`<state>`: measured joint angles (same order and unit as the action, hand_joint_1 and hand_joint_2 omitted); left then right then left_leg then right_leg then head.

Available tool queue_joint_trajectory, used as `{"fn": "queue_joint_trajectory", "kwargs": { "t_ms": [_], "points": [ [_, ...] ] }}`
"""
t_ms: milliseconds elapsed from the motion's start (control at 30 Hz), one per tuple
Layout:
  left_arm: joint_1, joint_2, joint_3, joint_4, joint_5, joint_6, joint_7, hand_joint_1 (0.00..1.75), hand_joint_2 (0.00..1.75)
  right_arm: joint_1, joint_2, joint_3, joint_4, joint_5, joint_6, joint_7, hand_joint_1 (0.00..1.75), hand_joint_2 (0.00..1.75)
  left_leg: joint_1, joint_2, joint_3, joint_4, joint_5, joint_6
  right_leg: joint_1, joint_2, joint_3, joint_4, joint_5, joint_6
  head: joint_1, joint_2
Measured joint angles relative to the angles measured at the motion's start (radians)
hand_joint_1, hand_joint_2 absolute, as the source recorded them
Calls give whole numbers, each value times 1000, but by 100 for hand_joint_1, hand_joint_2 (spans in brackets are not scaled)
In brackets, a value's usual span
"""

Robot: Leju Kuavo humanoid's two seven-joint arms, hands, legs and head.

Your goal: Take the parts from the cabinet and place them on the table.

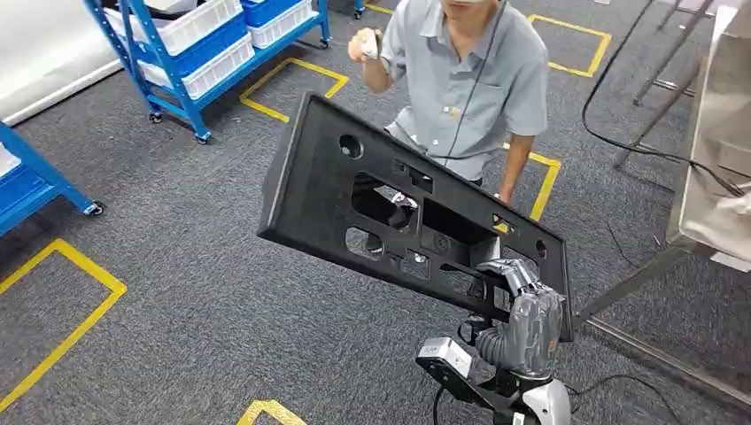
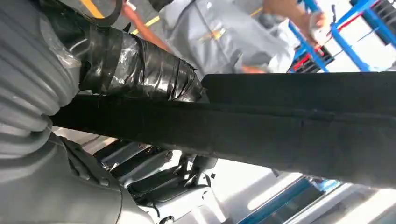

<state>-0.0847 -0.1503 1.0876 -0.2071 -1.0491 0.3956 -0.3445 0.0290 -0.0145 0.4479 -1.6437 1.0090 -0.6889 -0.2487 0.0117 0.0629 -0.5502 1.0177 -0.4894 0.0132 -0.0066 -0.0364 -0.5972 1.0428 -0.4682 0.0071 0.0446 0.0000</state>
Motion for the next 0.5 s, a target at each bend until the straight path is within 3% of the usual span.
{"fn": "queue_joint_trajectory", "kwargs": {
  "t_ms": [67,100,133,167,233,267,300,333,367,433,467,500],
  "points": [
    [-1,0,0,0,0,0,0,0,175,9,-1,-6,-7,3,0,0,175,175,2,11,6,-5,1,-11,5,14,-2,-1,0,-9,0,0],
    [-2,0,0,0,-1,0,0,0,175,14,-1,-9,-12,5,-1,0,175,175,3,17,9,-6,-1,-18,0,21,0,-8,4,-17,0,0],
    [-2,0,0,0,-2,0,0,0,175,20,-1,-11,-18,6,-1,0,175,175,8,-12,4,10,-18,-24,-6,26,6,-14,8,-23,0,0],
    [-2,0,0,0,-2,0,0,0,175,21,-1,-13,-22,7,-3,0,175,175,8,-35,-12,46,-48,-24,-6,31,5,-15,9,-29,0,0],
    [2,0,0,0,-2,0,0,0,175,24,-1,-14,-25,8,-5,0,175,175,8,-51,-86,210,-133,-24,-2,45,3,-15,9,-36,-1,0],
    [3,-1,0,0,-2,0,0,0,175,27,-1,-15,-25,8,-4,0,175,175,8,-53,-114,269,-153,-24,0,53,3,-14,9,-37,-1,0],
    [3,-1,0,0,-2,0,0,0,175,32,-1,-16,-25,8,-4,0,175,175,8,-53,-131,303,-153,-23,2,62,3,-13,9,-37,-1,0],
    [4,-1,0,0,-2,0,0,0,175,35,-1,-17,-25,8,-5,0,175,175,8,-53,-124,284,-125,-21,3,73,3,-12,9,-37,-1,0],
    [4,-1,0,0,-2,0,0,0,175,35,-1,-18,-25,8,-4,0,175,175,8,-55,-99,226,-84,-18,3,83,4,-10,9,-36,-1,0],
    [3,0,0,0,-2,0,0,0,175,35,-1,-19,-26,8,-5,0,175,175,8,-79,-24,60,2,-10,2,103,5,-5,8,-34,-2,0],
    [5,1,0,0,-2,0,0,0,175,35,-1,-21,-27,8,-5,0,175,175,7,-112,-9,23,-7,-6,6,110,0,-1,6,-29,-1,0],
    [4,0,1,0,-2,0,0,0,175,35,-1,-24,-29,8,-5,0,175,175,8,-111,-6,10,-7,-6,5,116,-6,4,6,-25,-1,0]
  ]
}}
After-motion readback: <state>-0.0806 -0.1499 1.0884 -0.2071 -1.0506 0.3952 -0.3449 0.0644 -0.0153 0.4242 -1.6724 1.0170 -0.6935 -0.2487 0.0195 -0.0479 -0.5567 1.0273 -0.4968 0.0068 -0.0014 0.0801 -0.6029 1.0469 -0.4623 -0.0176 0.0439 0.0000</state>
